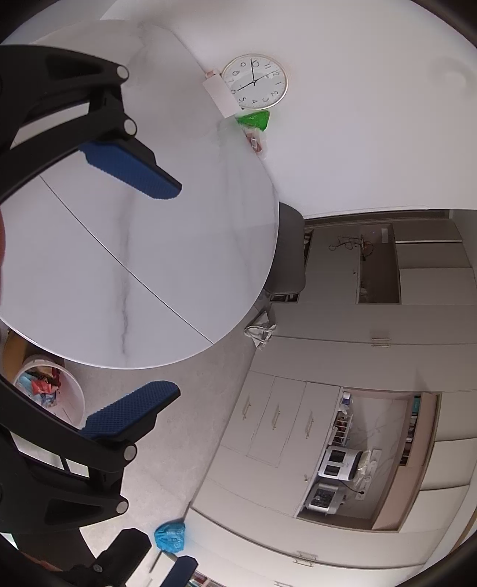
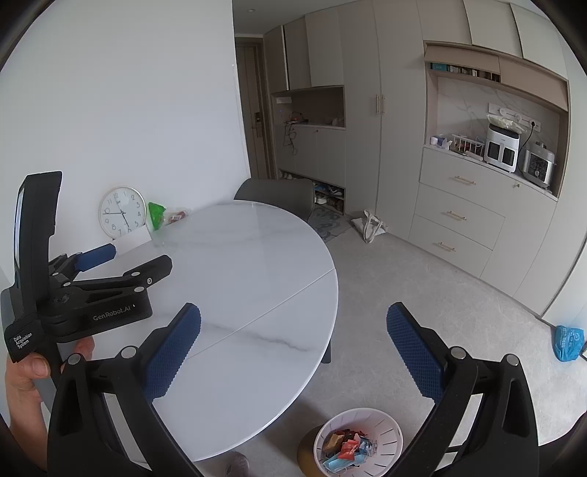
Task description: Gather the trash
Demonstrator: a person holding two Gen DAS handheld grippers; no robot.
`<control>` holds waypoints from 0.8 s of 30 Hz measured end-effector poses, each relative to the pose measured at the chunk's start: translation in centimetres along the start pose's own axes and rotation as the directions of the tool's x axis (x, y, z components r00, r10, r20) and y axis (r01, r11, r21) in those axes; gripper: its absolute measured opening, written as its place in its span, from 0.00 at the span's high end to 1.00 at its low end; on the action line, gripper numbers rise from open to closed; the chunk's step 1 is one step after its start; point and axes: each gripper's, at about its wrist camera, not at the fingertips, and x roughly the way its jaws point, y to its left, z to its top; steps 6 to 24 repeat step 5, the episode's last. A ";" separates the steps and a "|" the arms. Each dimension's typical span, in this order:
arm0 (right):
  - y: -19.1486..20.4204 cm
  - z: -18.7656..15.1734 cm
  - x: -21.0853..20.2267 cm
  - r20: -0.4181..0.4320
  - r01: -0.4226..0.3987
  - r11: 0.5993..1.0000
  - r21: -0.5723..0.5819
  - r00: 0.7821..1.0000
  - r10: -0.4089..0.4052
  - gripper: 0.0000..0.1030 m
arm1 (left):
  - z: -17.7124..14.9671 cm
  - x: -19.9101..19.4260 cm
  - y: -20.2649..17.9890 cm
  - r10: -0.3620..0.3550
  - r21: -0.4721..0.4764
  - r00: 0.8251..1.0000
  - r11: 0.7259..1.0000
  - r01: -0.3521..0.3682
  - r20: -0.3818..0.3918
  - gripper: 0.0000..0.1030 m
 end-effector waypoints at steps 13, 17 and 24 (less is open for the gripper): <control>0.2 0.0 0.3 -0.007 -0.002 1.000 -0.002 1.000 0.002 0.02 | 0.0 0.2 0.1 -0.006 -0.003 1.000 1.000 0.006 -0.012 0.08; 0.2 0.0 0.3 -0.007 -0.002 1.000 -0.002 1.000 0.002 0.02 | 0.0 0.2 0.1 -0.006 -0.003 1.000 1.000 0.006 -0.012 0.08; 0.2 0.0 0.3 -0.007 -0.002 1.000 -0.002 1.000 0.002 0.02 | 0.0 0.2 0.1 -0.006 -0.003 1.000 1.000 0.006 -0.012 0.08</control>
